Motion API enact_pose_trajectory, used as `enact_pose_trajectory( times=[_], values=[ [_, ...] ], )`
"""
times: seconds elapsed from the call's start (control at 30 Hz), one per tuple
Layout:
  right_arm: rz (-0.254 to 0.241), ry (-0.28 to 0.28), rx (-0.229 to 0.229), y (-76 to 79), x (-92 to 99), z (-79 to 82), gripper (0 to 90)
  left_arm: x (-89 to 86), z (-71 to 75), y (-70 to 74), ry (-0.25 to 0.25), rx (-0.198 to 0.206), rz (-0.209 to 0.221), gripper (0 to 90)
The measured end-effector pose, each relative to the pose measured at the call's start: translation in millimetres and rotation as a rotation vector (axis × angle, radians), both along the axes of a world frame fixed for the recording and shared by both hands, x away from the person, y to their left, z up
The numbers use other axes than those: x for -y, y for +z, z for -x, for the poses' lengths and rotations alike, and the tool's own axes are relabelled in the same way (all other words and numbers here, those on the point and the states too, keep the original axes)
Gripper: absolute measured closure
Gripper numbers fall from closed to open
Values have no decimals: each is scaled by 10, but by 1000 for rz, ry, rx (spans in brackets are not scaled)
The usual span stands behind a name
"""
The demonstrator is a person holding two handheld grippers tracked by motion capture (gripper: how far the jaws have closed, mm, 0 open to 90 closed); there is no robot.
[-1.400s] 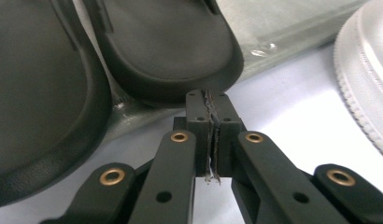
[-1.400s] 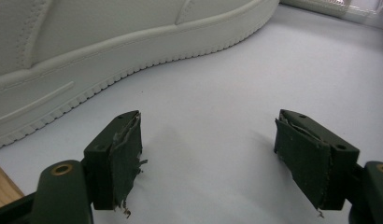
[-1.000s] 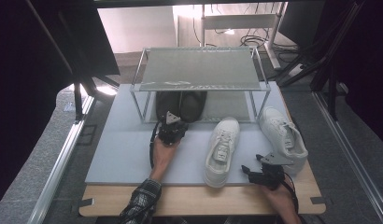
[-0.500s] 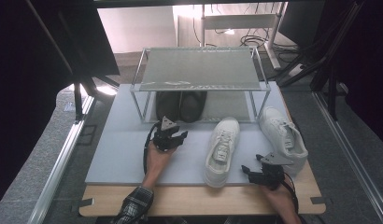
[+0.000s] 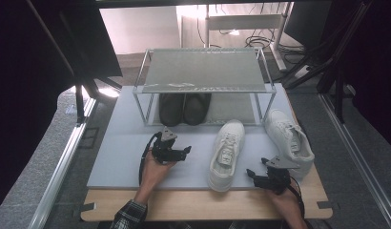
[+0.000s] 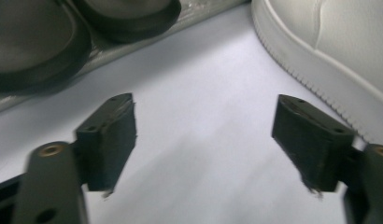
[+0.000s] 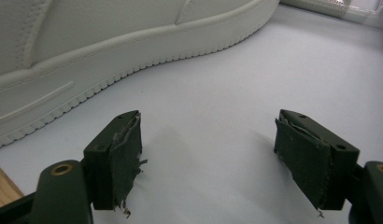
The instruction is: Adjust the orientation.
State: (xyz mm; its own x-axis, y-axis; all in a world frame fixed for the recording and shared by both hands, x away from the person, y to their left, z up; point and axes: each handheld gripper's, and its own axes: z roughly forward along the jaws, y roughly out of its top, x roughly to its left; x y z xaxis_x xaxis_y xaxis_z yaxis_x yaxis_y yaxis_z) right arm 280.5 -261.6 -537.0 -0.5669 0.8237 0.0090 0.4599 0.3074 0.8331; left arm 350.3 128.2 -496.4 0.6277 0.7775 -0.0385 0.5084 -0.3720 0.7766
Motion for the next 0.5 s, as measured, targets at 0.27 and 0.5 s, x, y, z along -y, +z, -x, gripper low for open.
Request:
enact_pose_trajectory(
  times=[0.27, 0.5],
  values=[
    [1, 0, 1, 0, -1, 0, 234, -118, 207, 46, 18, 22, 42, 139],
    [1, 0, 1, 0, -2, 1, 234, -243, 358, 16, 40, 40, -4, 123]
  ],
)
